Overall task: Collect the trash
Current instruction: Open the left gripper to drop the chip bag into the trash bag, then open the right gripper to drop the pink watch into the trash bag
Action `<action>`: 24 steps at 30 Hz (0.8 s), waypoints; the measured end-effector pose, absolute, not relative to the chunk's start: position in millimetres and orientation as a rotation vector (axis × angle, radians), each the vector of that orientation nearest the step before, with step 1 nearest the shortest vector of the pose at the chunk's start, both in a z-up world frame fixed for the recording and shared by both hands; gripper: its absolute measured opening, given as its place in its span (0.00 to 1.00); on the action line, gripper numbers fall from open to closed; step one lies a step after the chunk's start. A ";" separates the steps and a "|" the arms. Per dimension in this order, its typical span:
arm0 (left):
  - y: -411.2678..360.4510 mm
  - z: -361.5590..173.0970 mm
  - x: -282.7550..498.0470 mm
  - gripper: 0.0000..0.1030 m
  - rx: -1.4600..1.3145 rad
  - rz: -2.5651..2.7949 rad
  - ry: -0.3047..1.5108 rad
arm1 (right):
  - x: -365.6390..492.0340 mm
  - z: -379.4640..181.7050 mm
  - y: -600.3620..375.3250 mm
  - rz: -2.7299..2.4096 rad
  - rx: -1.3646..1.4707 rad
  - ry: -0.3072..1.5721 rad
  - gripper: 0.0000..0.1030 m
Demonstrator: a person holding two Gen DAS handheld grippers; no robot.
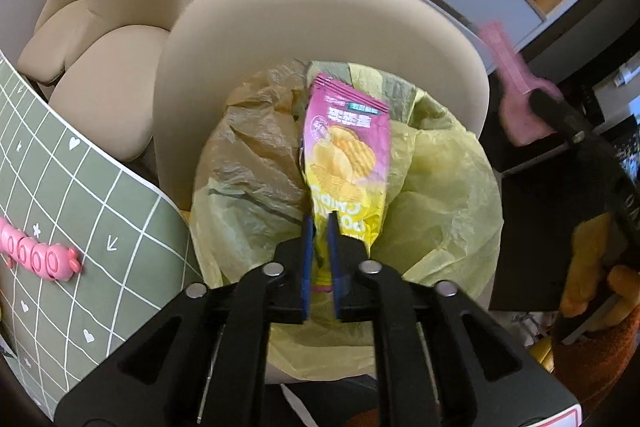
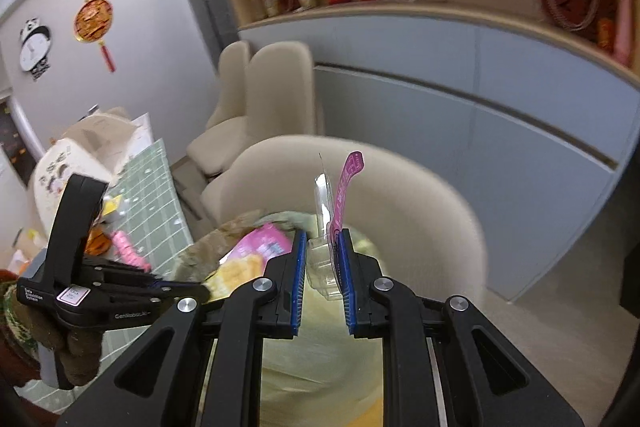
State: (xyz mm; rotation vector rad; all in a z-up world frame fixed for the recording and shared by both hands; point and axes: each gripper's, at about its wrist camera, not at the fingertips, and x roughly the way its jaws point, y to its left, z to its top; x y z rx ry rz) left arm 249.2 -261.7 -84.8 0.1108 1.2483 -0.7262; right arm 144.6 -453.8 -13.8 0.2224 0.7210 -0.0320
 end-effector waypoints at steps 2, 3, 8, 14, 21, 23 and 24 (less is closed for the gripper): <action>-247.4 -75.6 251.1 0.24 0.069 -0.705 1.223 | 154.7 -20.2 -439.0 0.028 0.235 0.744 0.16; -243.5 -71.5 252.9 0.27 0.051 -0.693 1.210 | 161.1 -23.6 -434.0 0.061 0.254 0.756 0.16; -206.3 -47.8 252.3 0.36 -0.018 -0.595 1.115 | 195.5 -60.5 -406.6 0.195 0.327 0.906 0.16; -167.4 -31.5 230.7 0.45 0.031 -0.448 0.936 | 203.5 -110.7 -408.3 0.098 0.277 1.089 0.16; -137.8 -48.6 217.4 0.49 0.046 -0.365 0.964 | 191.7 -111.7 -409.3 0.069 0.257 1.098 0.17; -127.7 -54.2 213.2 0.49 0.032 -0.353 0.984 | 186.5 -103.5 -404.9 0.052 0.227 1.070 0.20; -124.4 -55.9 212.5 0.49 0.030 -0.360 0.994 | 184.4 -99.1 -401.6 0.046 0.215 1.057 0.28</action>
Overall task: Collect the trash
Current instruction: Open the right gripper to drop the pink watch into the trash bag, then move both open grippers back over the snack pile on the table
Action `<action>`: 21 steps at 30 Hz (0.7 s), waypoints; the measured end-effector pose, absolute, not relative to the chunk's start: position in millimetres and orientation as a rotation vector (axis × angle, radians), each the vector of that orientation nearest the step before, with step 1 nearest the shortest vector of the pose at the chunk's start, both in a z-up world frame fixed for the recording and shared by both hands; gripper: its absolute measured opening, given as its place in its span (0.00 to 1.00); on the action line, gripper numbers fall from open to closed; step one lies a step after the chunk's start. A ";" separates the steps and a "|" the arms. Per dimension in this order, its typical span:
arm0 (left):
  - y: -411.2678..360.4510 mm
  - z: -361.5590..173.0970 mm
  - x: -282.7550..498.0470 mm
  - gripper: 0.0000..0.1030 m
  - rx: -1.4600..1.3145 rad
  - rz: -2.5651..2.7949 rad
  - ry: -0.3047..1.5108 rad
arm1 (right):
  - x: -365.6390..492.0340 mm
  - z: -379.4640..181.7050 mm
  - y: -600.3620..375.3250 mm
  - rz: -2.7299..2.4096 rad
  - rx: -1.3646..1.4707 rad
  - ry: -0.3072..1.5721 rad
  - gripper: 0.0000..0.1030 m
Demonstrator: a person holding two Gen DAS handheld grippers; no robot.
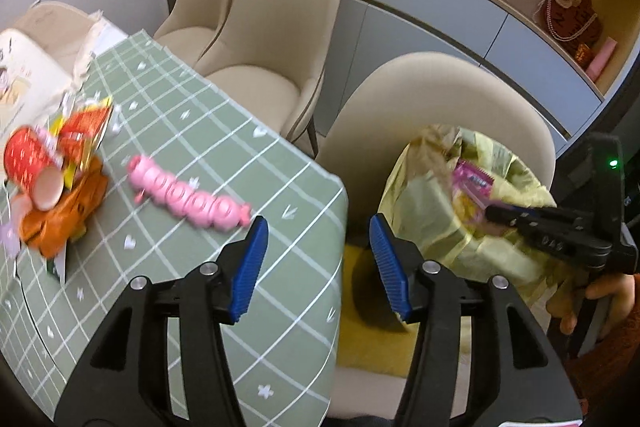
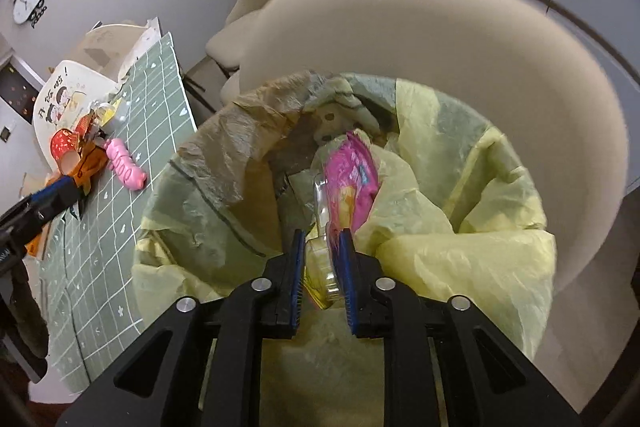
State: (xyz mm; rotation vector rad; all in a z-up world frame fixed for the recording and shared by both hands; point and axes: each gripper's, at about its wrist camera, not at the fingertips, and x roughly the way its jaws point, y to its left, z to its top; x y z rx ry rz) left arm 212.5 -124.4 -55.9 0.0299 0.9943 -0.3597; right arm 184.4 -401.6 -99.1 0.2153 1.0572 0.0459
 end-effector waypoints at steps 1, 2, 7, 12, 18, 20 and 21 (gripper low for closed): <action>-121.7 -57.0 208.8 0.49 0.029 -0.356 0.999 | 185.3 -95.4 -396.9 0.047 0.213 1.047 0.35; -117.1 -57.7 205.1 0.49 0.029 -0.349 0.999 | 181.2 -90.8 -394.2 0.046 0.214 1.032 0.36; -92.0 -47.6 187.6 0.51 0.036 -0.321 0.960 | 158.4 -68.7 -375.3 -0.026 0.171 0.987 0.36; -48.0 -26.0 167.0 0.52 0.039 -0.304 0.849 | 136.4 -35.6 -333.6 0.007 0.131 0.871 0.36; 19.2 -9.9 152.2 0.52 0.006 -0.278 0.750 | 137.6 -16.8 -254.2 0.088 0.075 0.785 0.36; 41.7 -8.7 148.6 0.53 -0.002 -0.267 0.736 | 138.6 -13.2 -228.6 0.100 0.054 0.755 0.36; 52.9 -9.3 147.7 0.53 -0.004 -0.261 0.732 | 140.2 -12.6 -215.4 0.111 0.050 0.746 0.36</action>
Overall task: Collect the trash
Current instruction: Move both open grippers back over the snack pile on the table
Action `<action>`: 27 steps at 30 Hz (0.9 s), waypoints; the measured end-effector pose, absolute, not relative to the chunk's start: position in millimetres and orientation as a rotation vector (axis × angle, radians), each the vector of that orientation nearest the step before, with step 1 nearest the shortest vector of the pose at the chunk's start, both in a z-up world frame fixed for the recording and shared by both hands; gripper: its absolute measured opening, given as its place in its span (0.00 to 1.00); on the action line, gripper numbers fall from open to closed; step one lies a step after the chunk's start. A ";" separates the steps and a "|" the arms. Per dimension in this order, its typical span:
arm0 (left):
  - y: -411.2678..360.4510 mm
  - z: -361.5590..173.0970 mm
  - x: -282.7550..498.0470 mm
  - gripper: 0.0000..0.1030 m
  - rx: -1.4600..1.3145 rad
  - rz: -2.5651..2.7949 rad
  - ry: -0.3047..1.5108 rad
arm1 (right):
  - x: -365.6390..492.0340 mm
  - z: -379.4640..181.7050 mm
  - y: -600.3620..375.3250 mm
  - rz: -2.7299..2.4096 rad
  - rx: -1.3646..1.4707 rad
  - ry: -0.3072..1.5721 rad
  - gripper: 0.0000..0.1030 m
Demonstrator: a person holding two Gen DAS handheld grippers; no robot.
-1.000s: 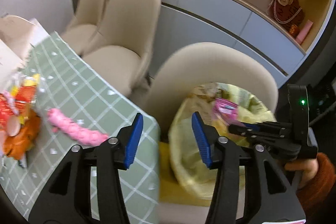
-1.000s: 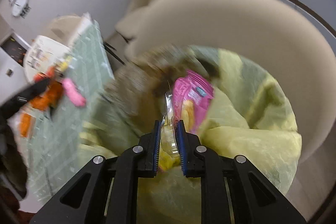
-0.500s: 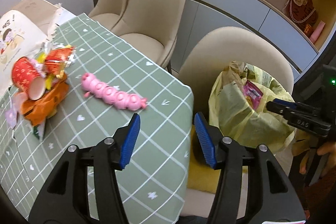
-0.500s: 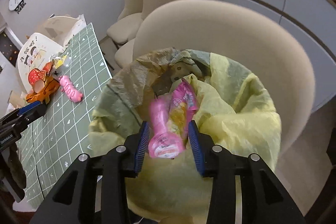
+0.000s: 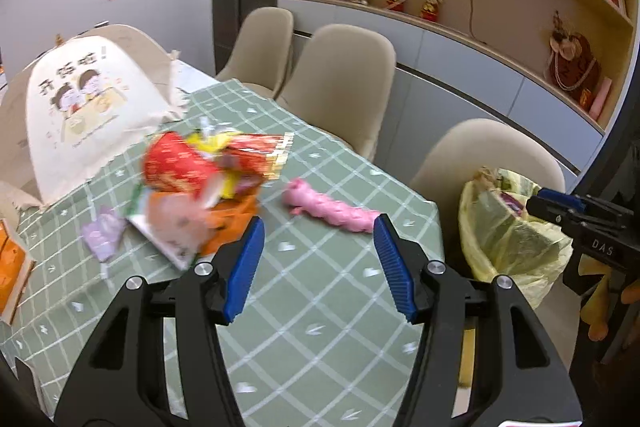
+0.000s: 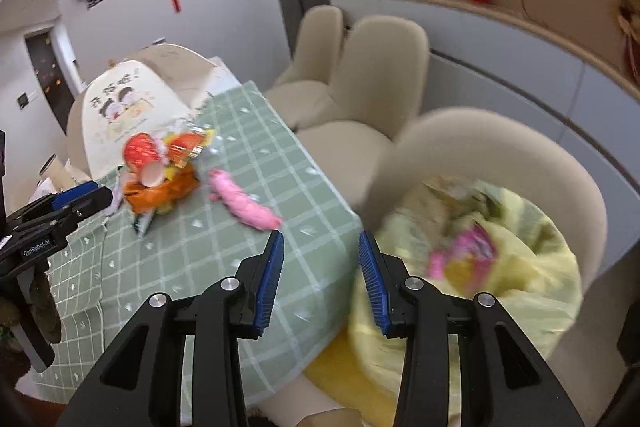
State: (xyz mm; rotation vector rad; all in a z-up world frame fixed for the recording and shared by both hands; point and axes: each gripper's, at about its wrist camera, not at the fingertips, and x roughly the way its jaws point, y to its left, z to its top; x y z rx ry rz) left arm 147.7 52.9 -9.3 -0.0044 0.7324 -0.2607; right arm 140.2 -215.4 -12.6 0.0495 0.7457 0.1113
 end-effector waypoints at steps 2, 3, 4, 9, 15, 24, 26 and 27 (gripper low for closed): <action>77.6 -11.1 144.9 0.53 -0.019 -0.240 0.729 | 142.6 -11.9 -189.4 0.133 0.038 0.732 0.36; 90.0 -12.8 143.9 0.53 -0.028 -0.231 0.730 | 144.3 -12.0 -178.7 0.138 0.030 0.727 0.36; 104.8 -15.3 143.2 0.53 -0.038 -0.219 0.732 | 146.0 -12.3 -168.2 0.143 0.020 0.723 0.36; 156.0 -28.4 142.3 0.53 -0.073 -0.164 0.749 | 162.7 -24.1 -112.8 0.166 -0.016 0.756 0.36; 199.8 -39.3 147.0 0.54 -0.128 -0.117 0.775 | 183.7 -41.0 -64.8 0.228 -0.063 0.800 0.36; 240.5 -61.3 168.0 0.55 -0.210 -0.064 0.810 | 215.9 -60.5 -32.1 0.250 -0.118 0.835 0.36; 250.9 -68.7 174.6 0.55 -0.238 -0.058 0.823 | 224.7 -66.2 -30.2 0.247 -0.125 0.847 0.36; 258.1 -74.3 178.9 0.55 -0.254 -0.057 0.834 | 228.6 -69.0 -29.7 0.244 -0.129 0.851 0.36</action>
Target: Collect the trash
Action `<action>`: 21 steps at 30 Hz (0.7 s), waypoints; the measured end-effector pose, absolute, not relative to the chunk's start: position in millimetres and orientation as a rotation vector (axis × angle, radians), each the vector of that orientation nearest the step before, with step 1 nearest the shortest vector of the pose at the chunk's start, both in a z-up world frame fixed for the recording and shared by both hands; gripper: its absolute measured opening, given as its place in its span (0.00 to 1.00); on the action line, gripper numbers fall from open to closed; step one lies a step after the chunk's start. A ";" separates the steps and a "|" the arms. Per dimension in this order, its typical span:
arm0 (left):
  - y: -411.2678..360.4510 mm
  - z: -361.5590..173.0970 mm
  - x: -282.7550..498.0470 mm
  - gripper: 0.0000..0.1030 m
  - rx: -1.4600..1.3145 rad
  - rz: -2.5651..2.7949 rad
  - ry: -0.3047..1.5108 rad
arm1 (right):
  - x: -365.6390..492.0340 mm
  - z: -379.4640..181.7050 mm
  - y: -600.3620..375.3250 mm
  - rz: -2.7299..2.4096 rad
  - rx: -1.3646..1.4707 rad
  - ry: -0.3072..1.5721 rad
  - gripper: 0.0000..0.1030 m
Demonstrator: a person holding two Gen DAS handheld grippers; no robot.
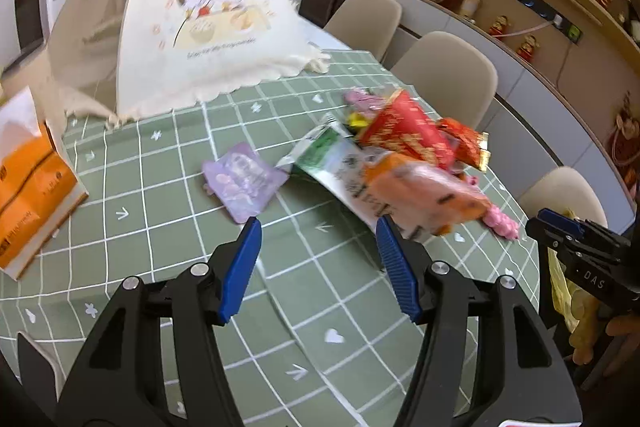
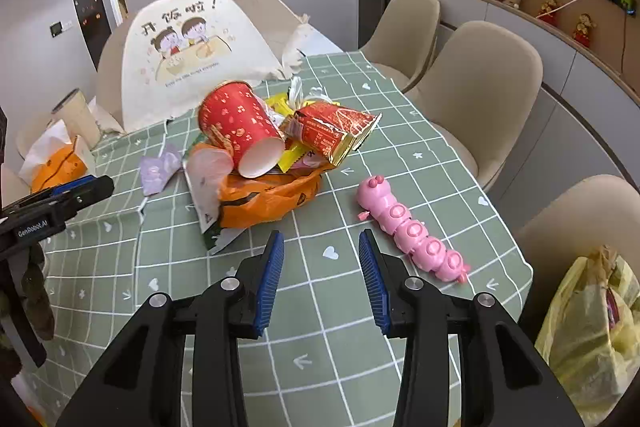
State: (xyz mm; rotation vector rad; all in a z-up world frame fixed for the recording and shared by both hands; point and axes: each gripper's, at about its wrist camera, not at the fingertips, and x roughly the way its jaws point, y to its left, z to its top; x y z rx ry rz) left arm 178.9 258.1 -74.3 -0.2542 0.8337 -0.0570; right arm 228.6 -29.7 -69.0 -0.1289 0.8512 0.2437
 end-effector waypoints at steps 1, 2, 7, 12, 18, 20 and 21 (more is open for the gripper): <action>264.4 -79.1 183.2 0.55 -0.266 -0.056 0.843 | 231.9 -71.7 -29.6 0.239 -0.133 0.855 0.36; 269.9 -82.5 188.1 0.55 -0.277 -0.056 0.851 | 235.8 -75.6 -29.3 0.235 -0.136 0.861 0.36; 295.9 -107.1 218.6 0.55 -0.331 -0.013 0.900 | 246.0 -93.6 -27.7 0.237 -0.146 0.895 0.36; 318.3 -136.2 251.2 0.55 -0.384 0.105 0.985 | 248.9 -111.2 -27.4 0.256 -0.151 0.933 0.36; 315.4 -146.4 269.8 0.54 -0.401 0.189 0.980 | 249.7 -126.1 -31.7 0.252 -0.121 0.970 0.36; 310.4 -146.9 276.4 0.27 -0.361 0.215 0.971 | 249.6 -128.3 -32.0 0.250 -0.130 0.975 0.36; 308.5 -147.6 278.6 0.16 -0.343 0.215 0.974 | 249.3 -128.3 -32.2 0.249 -0.136 0.974 0.36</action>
